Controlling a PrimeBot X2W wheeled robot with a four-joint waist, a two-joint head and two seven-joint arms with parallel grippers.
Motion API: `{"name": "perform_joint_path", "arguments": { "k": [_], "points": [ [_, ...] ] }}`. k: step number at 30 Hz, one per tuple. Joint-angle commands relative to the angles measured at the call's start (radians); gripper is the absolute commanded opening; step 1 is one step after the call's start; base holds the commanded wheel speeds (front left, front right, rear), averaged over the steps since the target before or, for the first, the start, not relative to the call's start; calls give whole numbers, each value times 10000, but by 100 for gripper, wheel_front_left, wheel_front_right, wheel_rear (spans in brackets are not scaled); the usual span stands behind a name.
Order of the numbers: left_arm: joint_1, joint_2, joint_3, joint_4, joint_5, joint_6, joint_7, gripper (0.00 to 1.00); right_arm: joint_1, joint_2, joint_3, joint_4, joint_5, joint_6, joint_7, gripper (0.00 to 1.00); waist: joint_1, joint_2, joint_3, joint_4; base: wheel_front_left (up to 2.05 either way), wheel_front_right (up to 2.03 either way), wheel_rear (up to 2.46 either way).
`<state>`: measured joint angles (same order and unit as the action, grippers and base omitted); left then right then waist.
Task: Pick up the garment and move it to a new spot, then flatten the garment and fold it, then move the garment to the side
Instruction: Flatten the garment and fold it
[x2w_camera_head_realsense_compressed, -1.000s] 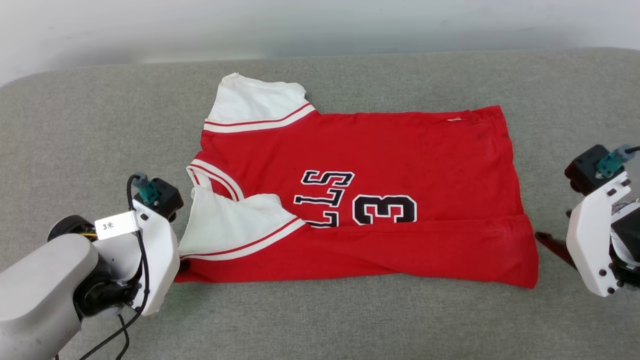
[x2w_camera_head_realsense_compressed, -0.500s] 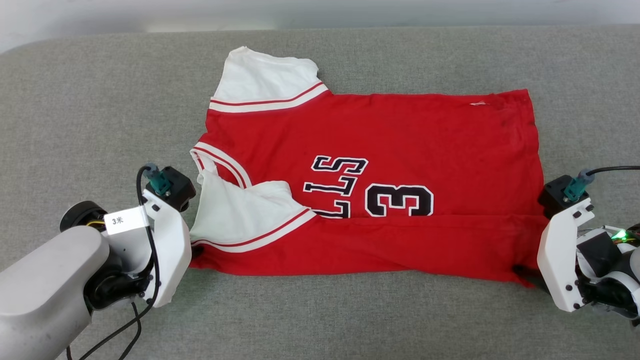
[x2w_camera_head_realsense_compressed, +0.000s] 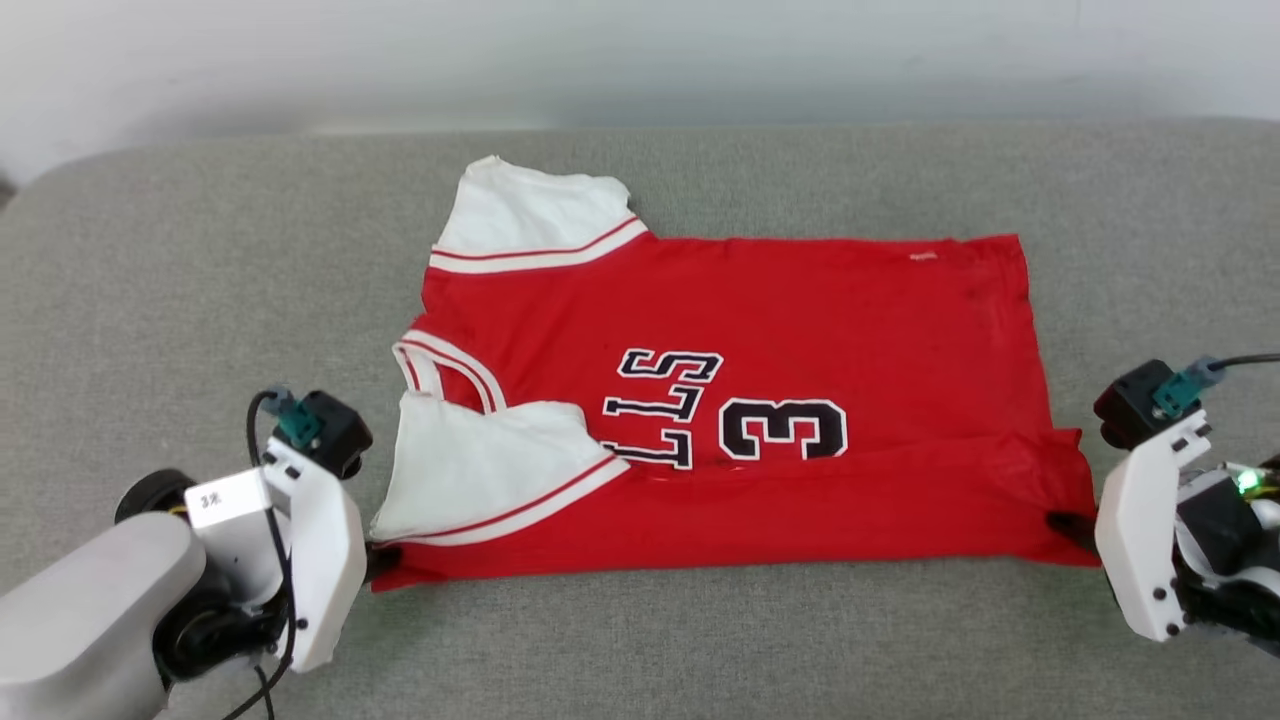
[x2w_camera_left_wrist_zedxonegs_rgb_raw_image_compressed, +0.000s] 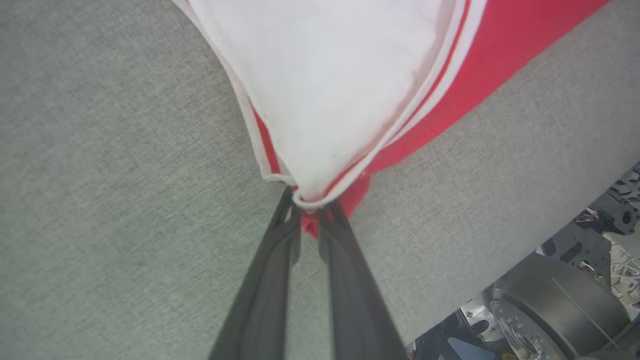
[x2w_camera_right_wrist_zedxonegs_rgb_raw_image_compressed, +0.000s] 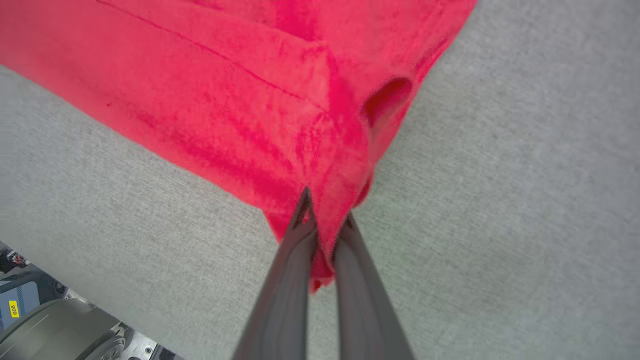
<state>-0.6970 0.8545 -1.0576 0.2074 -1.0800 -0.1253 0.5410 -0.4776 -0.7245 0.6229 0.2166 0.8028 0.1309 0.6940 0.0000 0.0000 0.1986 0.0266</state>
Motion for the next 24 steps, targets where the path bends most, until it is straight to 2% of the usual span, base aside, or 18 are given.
{"name": "perform_joint_path", "arguments": {
  "k": [1, 6, 12, 15, 20, 21, 22, 23, 24],
  "points": [
    [270, 153, 1, -116, -84, 60, -79, 0, 312, -182, -4, -163, 147, -4, -74, 0, 0, 0, -313, 18, 0, 0, 0],
    [972, 530, -130, -811, -206, 317, -328, 0, 1184, -824, -173, -790, 478, -5, -286, 0, 0, 0, -751, 63, 0, 0, 0],
    [1873, 823, -327, -1707, -374, 748, -590, 0, 2630, -1176, -663, -1419, 660, -5, -331, 0, 0, 0, -876, 121, 0, 0, 0],
    [2196, 859, -482, -1819, -376, 917, -635, 0, 3217, -1118, -845, -1438, 554, -5, -214, 0, 0, 0, -811, 122, 0, 0, 0],
    [2479, 609, -659, -1496, -402, 945, -711, 0, 3623, -591, -1057, -1050, 339, -4, -149, 0, 0, 0, -688, 113, 0, 0, 0],
    [2496, 577, -669, -1416, -404, 943, -720, 18, 3630, -482, -1079, -987, 293, -4, -163, 23, 0, 0, -690, 114, 0, 0, 0],
    [2487, 553, -633, -1331, -412, 975, -786, 100, 3659, -404, -1101, -948, 238, -4, -161, 72, 0, 0, -706, 119, 0, 0, 0],
    [2456, 534, -558, -1284, -485, 978, -841, 100, 3661, -339, -1143, -967, 182, -4, -244, 100, 0, 0, -734, 129, 0, 0, 0],
    [2385, 559, -472, -1271, -483, 950, -937, 100, 3654, -279, -1201, -994, 142, -4, -309, 100, 0, 0, -775, 134, 0, 0, 0]
  ]
}}
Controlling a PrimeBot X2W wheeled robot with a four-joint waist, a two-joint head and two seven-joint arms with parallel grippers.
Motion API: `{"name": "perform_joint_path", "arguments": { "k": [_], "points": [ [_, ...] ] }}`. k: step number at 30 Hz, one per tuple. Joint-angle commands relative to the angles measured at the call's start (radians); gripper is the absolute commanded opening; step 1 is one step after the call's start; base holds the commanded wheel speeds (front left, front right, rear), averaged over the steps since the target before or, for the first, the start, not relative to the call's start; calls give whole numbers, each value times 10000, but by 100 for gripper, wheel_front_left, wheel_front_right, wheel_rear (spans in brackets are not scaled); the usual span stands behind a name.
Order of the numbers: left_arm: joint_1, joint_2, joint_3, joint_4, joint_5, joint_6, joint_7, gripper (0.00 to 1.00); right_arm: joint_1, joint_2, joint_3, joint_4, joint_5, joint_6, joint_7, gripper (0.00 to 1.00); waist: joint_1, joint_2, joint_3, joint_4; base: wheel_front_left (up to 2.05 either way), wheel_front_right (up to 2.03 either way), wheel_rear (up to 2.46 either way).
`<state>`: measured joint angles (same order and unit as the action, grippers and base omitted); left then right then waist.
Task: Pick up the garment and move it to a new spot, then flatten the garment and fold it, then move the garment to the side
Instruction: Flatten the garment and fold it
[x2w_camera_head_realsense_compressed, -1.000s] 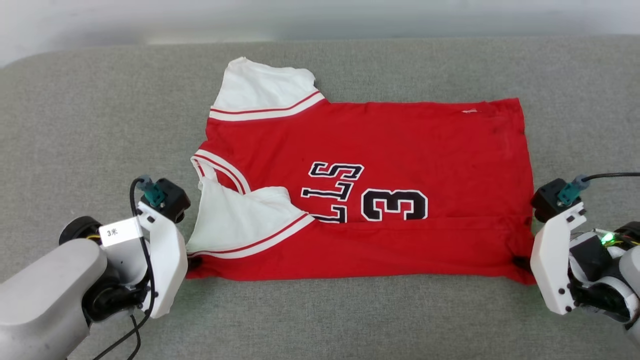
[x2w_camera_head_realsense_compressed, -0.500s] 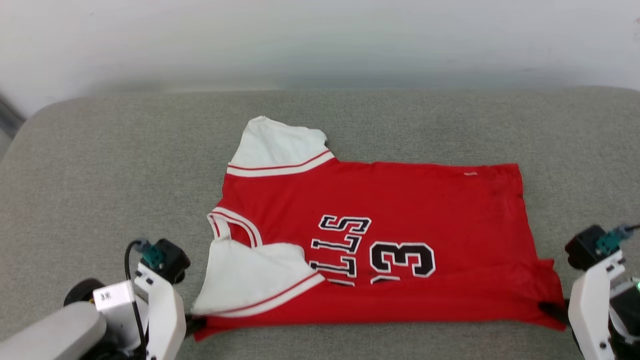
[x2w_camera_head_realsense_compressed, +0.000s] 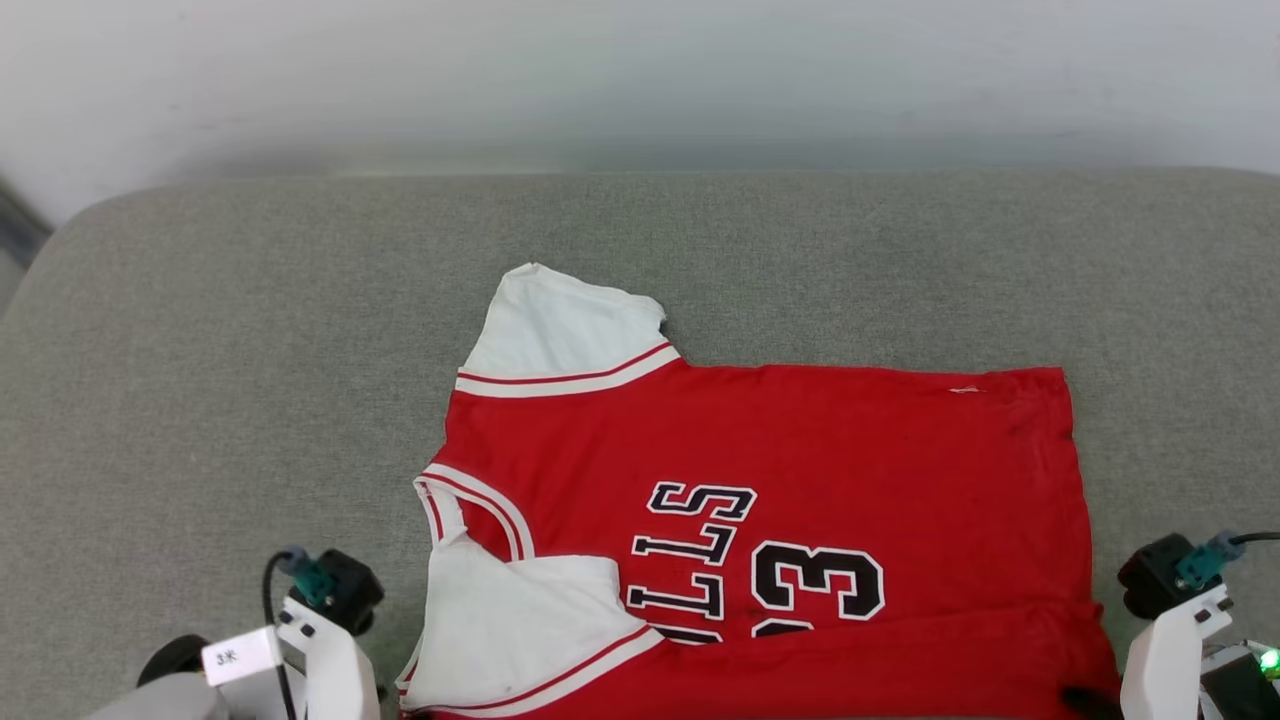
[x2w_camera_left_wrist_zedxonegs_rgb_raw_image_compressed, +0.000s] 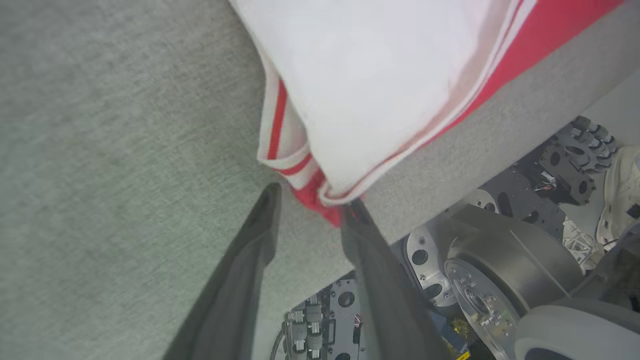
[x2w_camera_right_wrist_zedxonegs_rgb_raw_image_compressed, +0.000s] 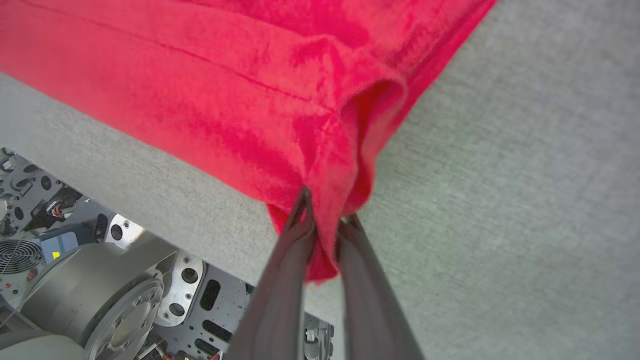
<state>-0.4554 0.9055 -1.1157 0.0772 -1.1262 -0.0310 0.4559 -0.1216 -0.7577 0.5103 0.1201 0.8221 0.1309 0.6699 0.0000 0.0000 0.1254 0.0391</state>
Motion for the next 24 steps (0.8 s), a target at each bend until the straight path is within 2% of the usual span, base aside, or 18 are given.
{"name": "perform_joint_path", "arguments": {
  "k": [1, 8, 11, 17, 24],
  "points": [
    [-117, 109, 204, 30, -22, -7, -200, 100, 88, 105, -162, -75, -68, -4, -175, 100, 0, 0, -85, 16, 0, 0, 0],
    [-710, 666, 896, -462, 137, 172, -758, 100, -166, 322, -912, -660, -883, -4, -1598, 100, 0, 0, -325, 37, 0, 0, 0],
    [-1177, 778, 1251, -661, 424, 326, -1099, 100, -213, 708, -1552, -926, -1324, -4, -2432, 100, 0, 0, -318, 24, 0, 0, 0],
    [-2263, 533, 1865, -431, 1281, 664, -1901, 100, -94, 2030, -2946, -1500, -2670, -4, -3957, 100, 0, 0, 52, -229, 0, 0, 0],
    [-3818, 123, 2341, 78, 1763, 669, -1776, 100, 155, 3768, -4537, -2544, -4600, -4, -5561, 100, 0, 0, 1006, -735, 0, 0, 0]
  ]
}}
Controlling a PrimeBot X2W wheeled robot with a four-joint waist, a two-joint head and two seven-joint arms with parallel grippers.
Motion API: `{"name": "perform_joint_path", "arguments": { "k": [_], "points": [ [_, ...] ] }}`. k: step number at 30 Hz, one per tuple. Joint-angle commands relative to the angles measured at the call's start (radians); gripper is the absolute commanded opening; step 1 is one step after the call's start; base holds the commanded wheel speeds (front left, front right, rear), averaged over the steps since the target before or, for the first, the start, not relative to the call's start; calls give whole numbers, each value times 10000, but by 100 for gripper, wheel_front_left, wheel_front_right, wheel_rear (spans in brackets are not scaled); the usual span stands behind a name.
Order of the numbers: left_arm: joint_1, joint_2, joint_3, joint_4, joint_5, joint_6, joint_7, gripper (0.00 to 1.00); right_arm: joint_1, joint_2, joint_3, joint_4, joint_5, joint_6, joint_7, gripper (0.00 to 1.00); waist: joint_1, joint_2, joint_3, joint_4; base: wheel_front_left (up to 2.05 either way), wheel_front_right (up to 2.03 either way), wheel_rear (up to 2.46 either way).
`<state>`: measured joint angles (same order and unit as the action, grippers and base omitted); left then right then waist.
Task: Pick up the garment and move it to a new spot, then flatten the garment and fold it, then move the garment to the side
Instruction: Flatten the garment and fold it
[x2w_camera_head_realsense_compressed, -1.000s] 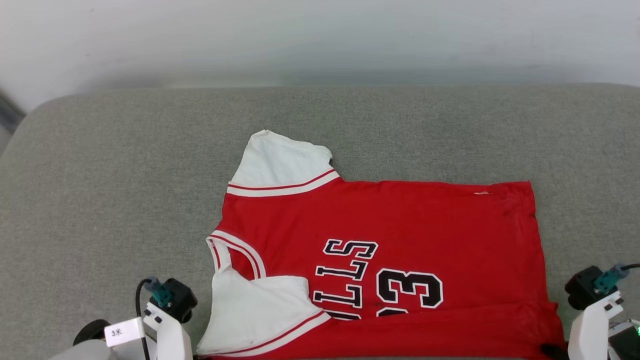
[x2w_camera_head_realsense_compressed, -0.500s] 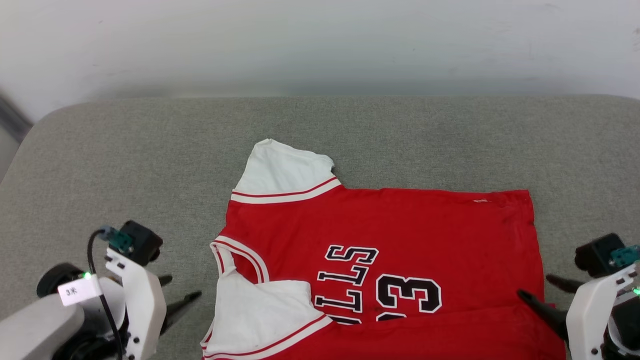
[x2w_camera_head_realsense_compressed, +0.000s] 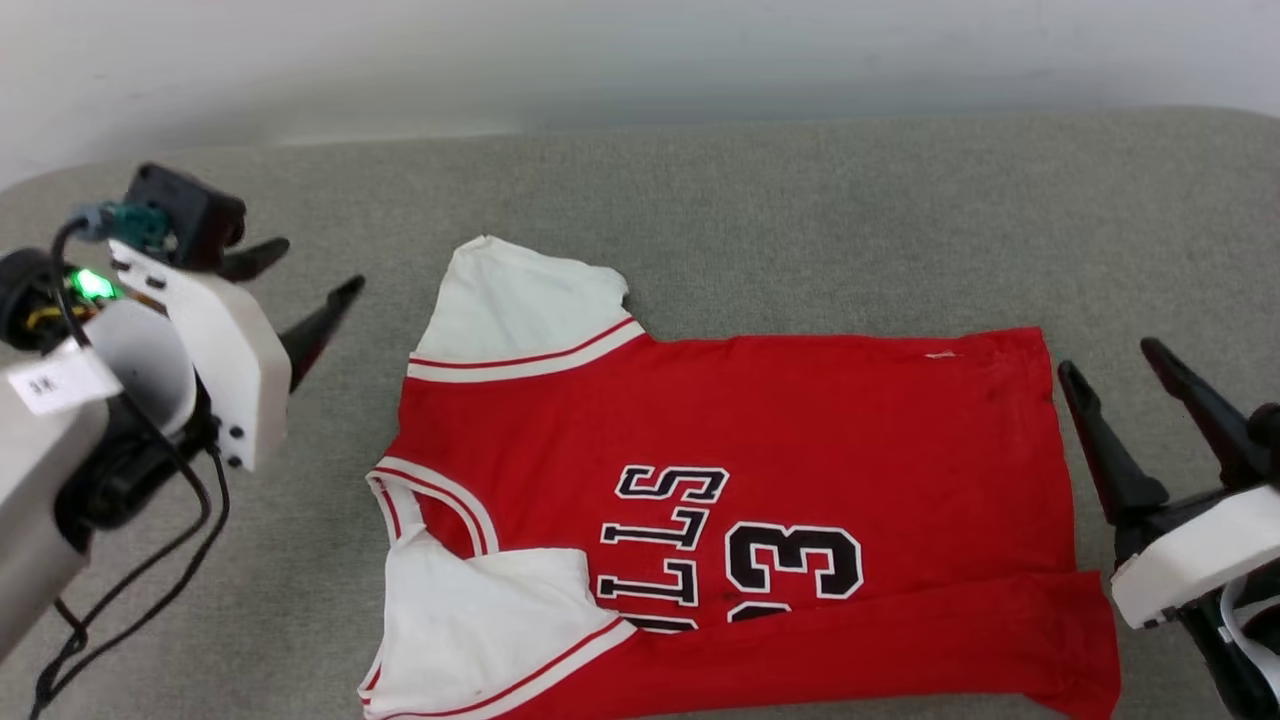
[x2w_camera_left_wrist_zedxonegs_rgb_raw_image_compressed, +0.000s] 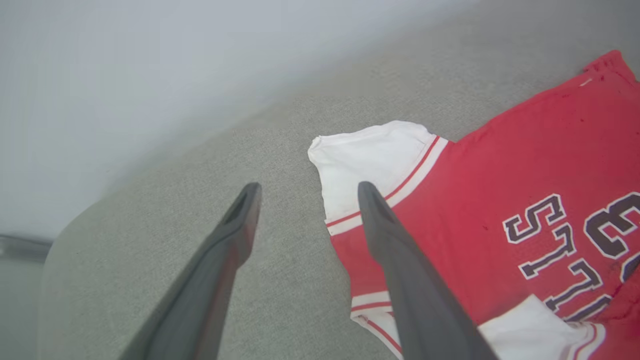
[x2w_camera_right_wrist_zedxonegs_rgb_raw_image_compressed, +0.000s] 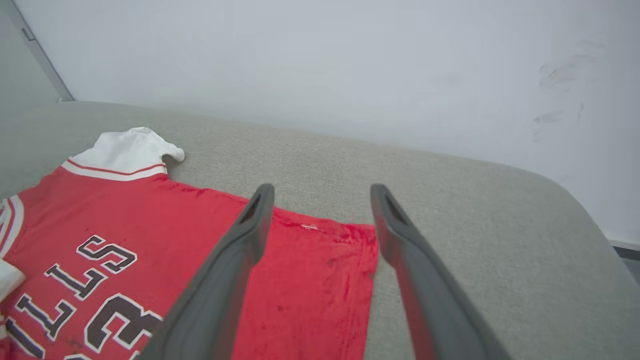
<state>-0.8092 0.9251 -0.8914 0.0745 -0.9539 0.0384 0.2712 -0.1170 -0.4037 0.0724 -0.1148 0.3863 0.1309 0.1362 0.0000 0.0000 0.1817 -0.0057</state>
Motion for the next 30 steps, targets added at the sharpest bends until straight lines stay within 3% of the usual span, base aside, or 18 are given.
{"name": "perform_joint_path", "arguments": {
  "k": [1, 5, 10, 17, 22, 30],
  "points": [
    [-279, -73, 98, 105, 40, -25, 71, 100, 109, 228, -158, -195, -241, -4, -225, 100, 0, 0, 443, -287, 0, 0, 0],
    [-1254, -247, 339, 545, -93, -252, 550, 100, 323, 1224, -665, -807, -1177, -4, -1012, 100, 0, 0, 1138, -617, 0, 0, 0],
    [-2490, -295, 428, 1207, -392, -582, 1936, 100, 514, 2034, -514, -1332, -2173, -4, -1466, 100, 0, 0, 1995, -1081, 0, 0, 0],
    [-4142, -274, 145, 1806, -700, -1127, 4511, 100, 21, 2309, 47, -1566, -2679, -4, -1510, 100, 0, 0, 3125, -1643, 0, 0, 0],
    [-4755, -379, -94, 2263, -991, -1278, 5911, 100, -349, 2334, 339, -1690, -2725, -4, -1548, 100, 0, 0, 3728, -1930, 0, 0, 0],
    [-4592, -430, -561, 2815, -1080, -1439, 6703, 100, -772, 2238, 596, -1349, -2631, -4, -1660, 100, 0, 0, 4133, -2207, 0, 0, 0]
  ]
}}
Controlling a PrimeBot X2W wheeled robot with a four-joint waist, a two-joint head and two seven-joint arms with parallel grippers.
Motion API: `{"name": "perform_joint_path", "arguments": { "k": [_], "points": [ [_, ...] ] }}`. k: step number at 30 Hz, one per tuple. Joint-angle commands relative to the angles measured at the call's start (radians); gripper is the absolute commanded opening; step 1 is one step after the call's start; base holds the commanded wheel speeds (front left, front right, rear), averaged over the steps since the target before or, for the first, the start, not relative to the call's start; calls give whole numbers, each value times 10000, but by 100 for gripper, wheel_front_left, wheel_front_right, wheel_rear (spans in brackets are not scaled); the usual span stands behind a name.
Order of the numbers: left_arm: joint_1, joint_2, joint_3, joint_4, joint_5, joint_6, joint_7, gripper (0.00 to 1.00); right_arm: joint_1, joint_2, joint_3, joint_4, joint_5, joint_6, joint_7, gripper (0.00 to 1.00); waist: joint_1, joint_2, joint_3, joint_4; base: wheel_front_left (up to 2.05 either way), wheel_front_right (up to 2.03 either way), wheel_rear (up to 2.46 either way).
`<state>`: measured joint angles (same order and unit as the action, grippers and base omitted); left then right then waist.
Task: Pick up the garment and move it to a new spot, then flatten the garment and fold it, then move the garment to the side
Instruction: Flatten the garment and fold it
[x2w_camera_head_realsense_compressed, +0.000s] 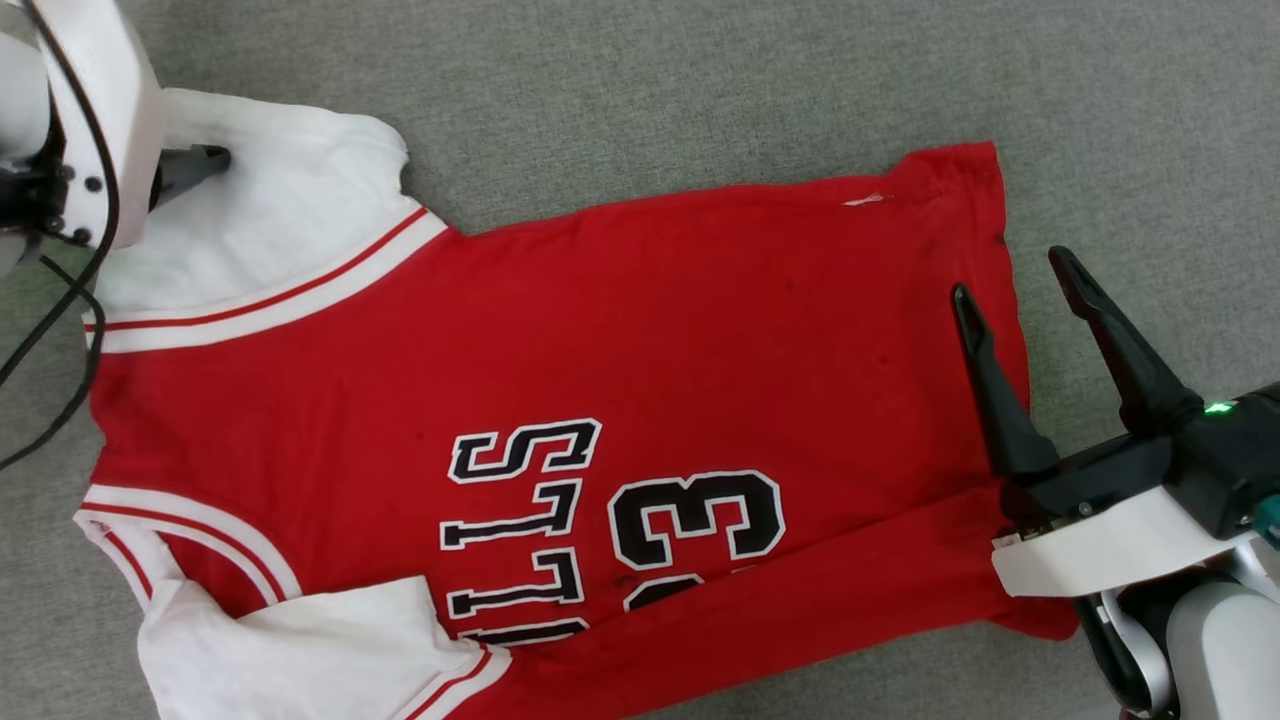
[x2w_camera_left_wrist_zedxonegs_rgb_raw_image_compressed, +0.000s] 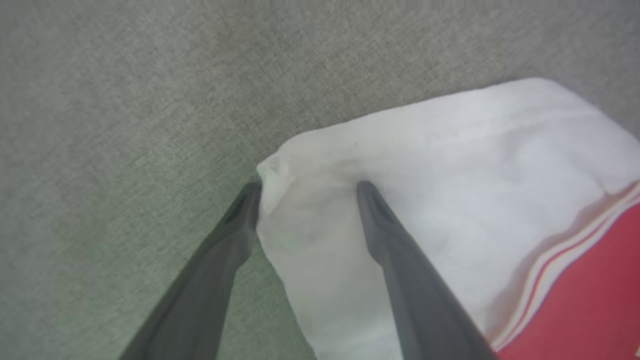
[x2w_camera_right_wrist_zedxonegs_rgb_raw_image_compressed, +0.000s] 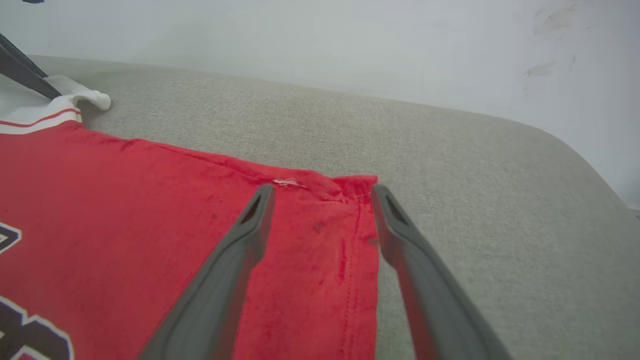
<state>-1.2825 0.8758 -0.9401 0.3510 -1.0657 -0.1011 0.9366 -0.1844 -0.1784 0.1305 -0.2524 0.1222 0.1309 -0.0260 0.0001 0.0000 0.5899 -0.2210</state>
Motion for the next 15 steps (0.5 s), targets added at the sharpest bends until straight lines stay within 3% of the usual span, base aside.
{"name": "perform_joint_path", "arguments": {
  "k": [1, 4, 5, 6, 11, 15],
  "points": [
    [244, 74, -193, 113, 34, -42, 153, 100, -135, -42, -2, 74, 34, -4, -61, 100, -1, 0, 65, -71, 0, 0, 0],
    [443, 207, -477, 190, 87, -119, 382, 100, -242, -135, -67, 154, 87, -4, -66, 100, -1, 0, 87, -100, 0, 0, 0],
    [459, 249, -535, 182, 116, -139, 415, 18, -270, -156, -82, 172, 96, -4, -56, 100, -1, 0, 83, -101, 0, 0, 0],
    [468, 276, -566, 184, 111, -164, 411, 0, -283, -174, -118, 173, 104, -4, -44, 100, -1, 0, 63, -94, 0, 0, 0],
    [256, 176, -459, 21, 147, -226, -43, 0, -718, -546, -446, 27, 86, -4, 169, 100, -1, 0, -228, 75, 0, 0, 0],
    [189, -12, -410, -255, 56, -261, -526, 0, -1306, -1477, -410, -176, 107, -4, 1080, 100, -1, 0, -603, 341, 0, 0, 0]
  ]
}}
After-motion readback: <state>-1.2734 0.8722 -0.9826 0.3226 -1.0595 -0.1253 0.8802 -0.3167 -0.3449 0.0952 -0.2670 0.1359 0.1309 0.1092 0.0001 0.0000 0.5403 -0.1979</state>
